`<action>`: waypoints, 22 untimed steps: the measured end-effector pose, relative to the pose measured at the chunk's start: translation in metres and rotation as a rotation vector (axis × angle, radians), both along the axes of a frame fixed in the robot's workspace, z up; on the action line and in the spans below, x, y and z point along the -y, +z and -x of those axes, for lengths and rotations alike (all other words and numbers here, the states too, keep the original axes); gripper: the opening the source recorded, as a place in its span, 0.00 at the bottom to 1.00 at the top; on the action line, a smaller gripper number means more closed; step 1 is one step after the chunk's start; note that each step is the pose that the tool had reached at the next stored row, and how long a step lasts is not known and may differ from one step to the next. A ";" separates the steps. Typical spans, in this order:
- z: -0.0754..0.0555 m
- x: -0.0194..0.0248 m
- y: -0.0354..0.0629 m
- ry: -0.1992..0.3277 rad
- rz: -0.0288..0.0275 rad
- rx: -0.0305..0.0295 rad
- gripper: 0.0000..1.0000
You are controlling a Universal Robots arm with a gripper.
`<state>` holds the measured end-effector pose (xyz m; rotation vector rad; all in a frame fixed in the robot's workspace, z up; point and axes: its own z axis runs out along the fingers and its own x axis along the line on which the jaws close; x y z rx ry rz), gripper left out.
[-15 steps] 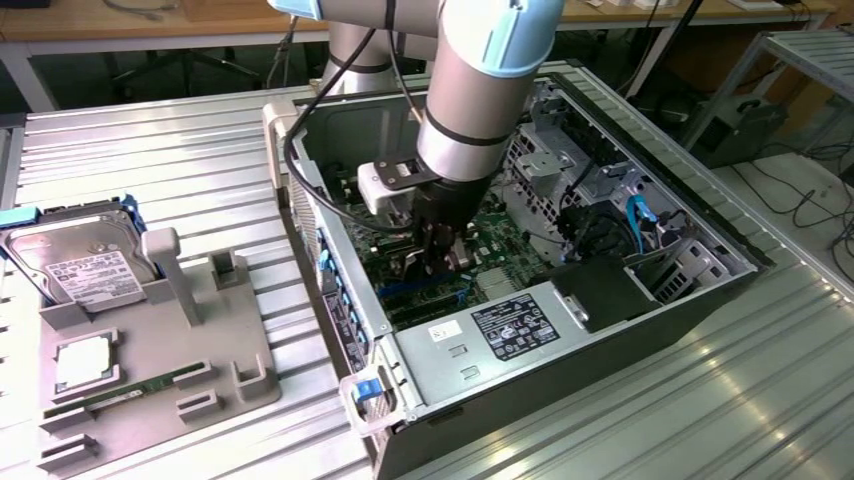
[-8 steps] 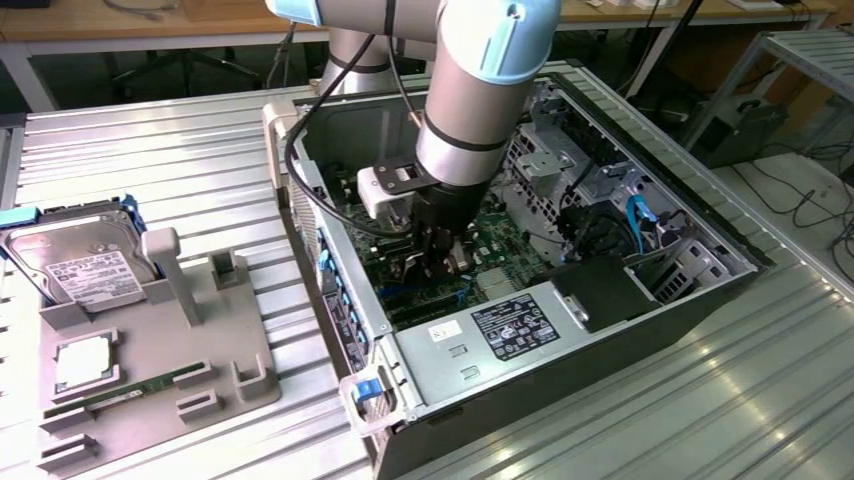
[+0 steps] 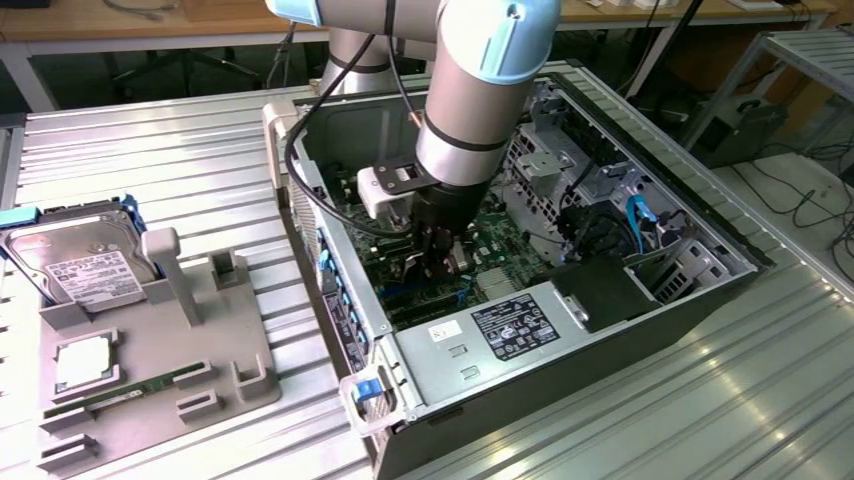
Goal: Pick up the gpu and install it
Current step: 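Insert the gpu into the slot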
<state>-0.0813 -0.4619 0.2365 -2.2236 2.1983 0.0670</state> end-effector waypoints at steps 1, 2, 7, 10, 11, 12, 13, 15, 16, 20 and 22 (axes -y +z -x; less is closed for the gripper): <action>0.000 0.0000 0.0000 0.000 0.0001 0.0000 0.27; 0.000 0.0000 0.0000 0.000 0.0001 0.0000 0.27; 0.000 0.0001 -0.0054 0.000 0.0008 -0.0003 0.27; 0.000 0.0002 -0.0084 0.000 0.0020 -0.0012 0.27; 0.000 0.0001 -0.0087 0.000 0.0013 -0.0008 0.27; 0.000 0.0000 -0.0093 0.000 0.0002 -0.0004 0.27; 0.000 0.0000 -0.0093 0.000 0.0001 -0.0003 0.27; 0.000 0.0000 -0.0092 0.000 0.0002 -0.0004 0.27; 0.000 0.0000 -0.0093 0.000 0.0001 -0.0003 0.27; 0.000 0.0000 -0.0093 0.000 0.0001 -0.0003 0.27; 0.000 0.0000 -0.0092 0.000 0.0002 -0.0004 0.27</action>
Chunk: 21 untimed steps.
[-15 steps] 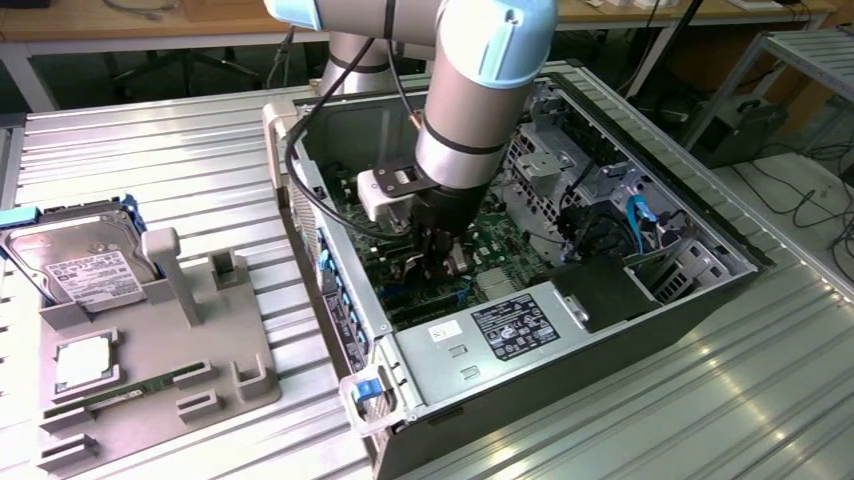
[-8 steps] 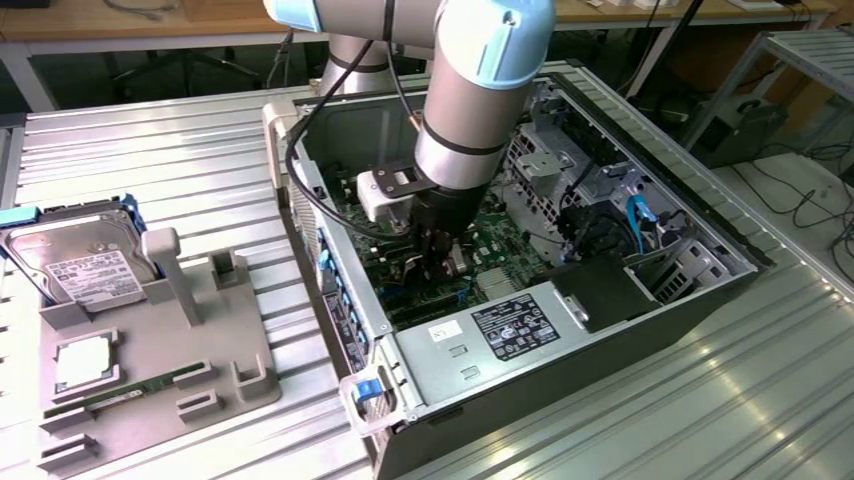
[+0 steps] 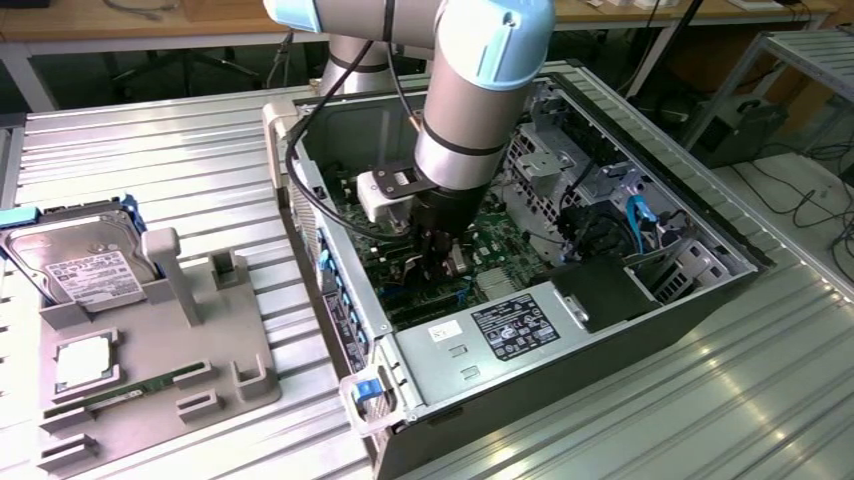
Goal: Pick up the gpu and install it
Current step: 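Insert the gpu into the slot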
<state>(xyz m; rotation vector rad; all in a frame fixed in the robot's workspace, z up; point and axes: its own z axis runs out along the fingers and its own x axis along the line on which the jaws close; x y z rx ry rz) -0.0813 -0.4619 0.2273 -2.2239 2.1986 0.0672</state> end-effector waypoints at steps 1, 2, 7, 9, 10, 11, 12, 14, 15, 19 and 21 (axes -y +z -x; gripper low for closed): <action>0.000 0.0000 0.0000 0.000 -0.0001 0.0000 0.27; 0.000 0.0000 0.0000 0.000 0.0000 0.0000 0.27; 0.000 0.0000 0.0012 0.000 0.0008 -0.0003 0.35; 0.000 -0.0001 0.0044 0.000 -0.0006 0.0009 0.35; 0.000 -0.0001 0.0084 0.000 0.0001 0.0009 0.35; 0.000 -0.0001 0.0128 0.000 -0.0005 0.0019 0.35; 0.000 -0.0001 0.0177 0.000 0.0001 0.0025 0.35; 0.000 -0.0002 0.0263 0.000 -0.0002 0.0039 0.35; 0.000 -0.0002 0.0309 0.000 -0.0002 0.0046 0.35; 0.000 -0.0002 0.0493 0.000 -0.0001 0.0049 0.35; 0.000 -0.0002 0.0584 0.000 0.0000 0.0056 0.35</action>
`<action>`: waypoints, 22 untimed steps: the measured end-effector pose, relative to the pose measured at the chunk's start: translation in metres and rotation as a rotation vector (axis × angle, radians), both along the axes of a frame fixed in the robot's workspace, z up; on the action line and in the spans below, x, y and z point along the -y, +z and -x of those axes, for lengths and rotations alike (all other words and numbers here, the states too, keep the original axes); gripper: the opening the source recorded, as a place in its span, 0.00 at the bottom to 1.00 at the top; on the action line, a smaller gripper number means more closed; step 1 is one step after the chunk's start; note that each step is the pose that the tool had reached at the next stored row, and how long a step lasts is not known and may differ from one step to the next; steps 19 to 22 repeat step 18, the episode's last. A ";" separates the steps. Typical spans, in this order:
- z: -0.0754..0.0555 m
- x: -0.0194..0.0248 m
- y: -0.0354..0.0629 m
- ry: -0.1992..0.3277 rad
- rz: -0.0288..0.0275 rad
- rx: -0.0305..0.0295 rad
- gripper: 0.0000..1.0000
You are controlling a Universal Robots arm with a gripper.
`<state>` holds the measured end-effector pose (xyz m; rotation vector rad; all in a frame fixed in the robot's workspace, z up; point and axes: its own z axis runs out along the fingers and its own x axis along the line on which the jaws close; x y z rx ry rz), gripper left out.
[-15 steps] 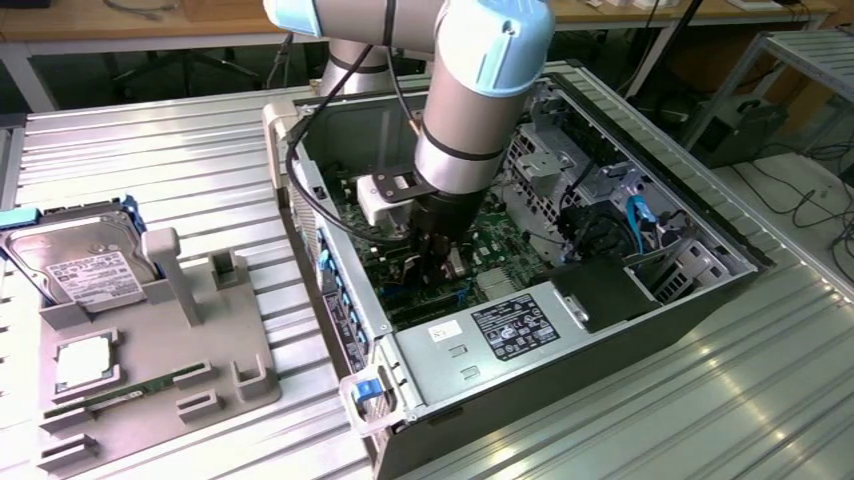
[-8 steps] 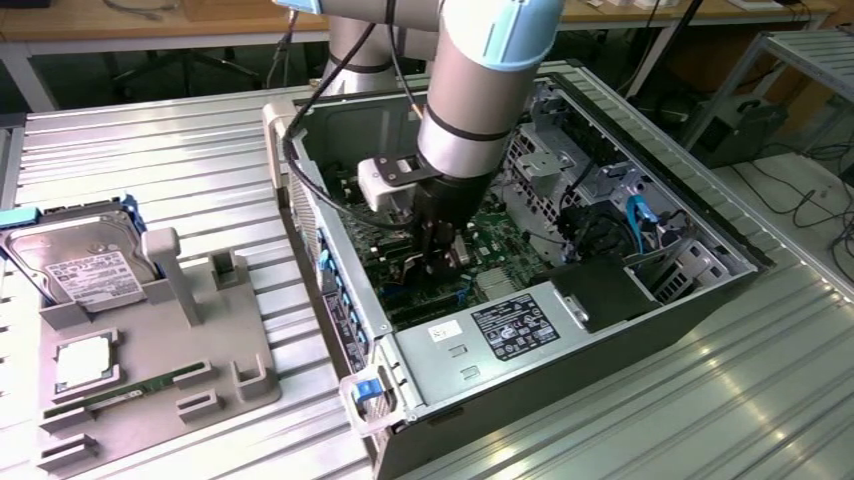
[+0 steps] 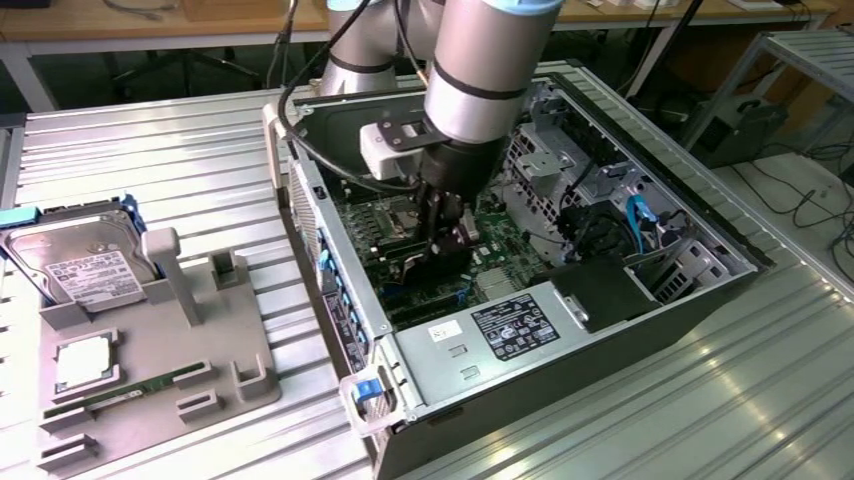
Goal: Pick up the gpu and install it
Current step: 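Insert the gpu into the slot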
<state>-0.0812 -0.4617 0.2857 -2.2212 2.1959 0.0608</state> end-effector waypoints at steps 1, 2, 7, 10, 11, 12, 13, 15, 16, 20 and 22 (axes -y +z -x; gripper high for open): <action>0.000 0.0000 0.0068 0.000 -0.0002 0.0010 0.35; 0.000 0.0000 0.0100 0.000 -0.0002 0.0013 0.35; 0.000 0.0000 0.0107 0.000 -0.0002 0.0014 0.14; 0.000 0.0000 0.0107 0.000 -0.0002 0.0014 0.11; 0.000 0.0000 0.0107 0.000 -0.0002 0.0014 0.11; 0.000 0.0000 0.0107 0.000 -0.0002 0.0014 0.11; 0.000 0.0000 0.0107 0.000 -0.0002 0.0014 0.11; 0.000 0.0000 0.0107 0.000 -0.0002 0.0014 0.11; 0.000 0.0000 0.0107 0.000 -0.0002 0.0014 0.11; 0.000 0.0000 0.0107 0.000 -0.0002 0.0014 0.11; 0.000 0.0000 0.0107 0.000 -0.0002 0.0014 0.11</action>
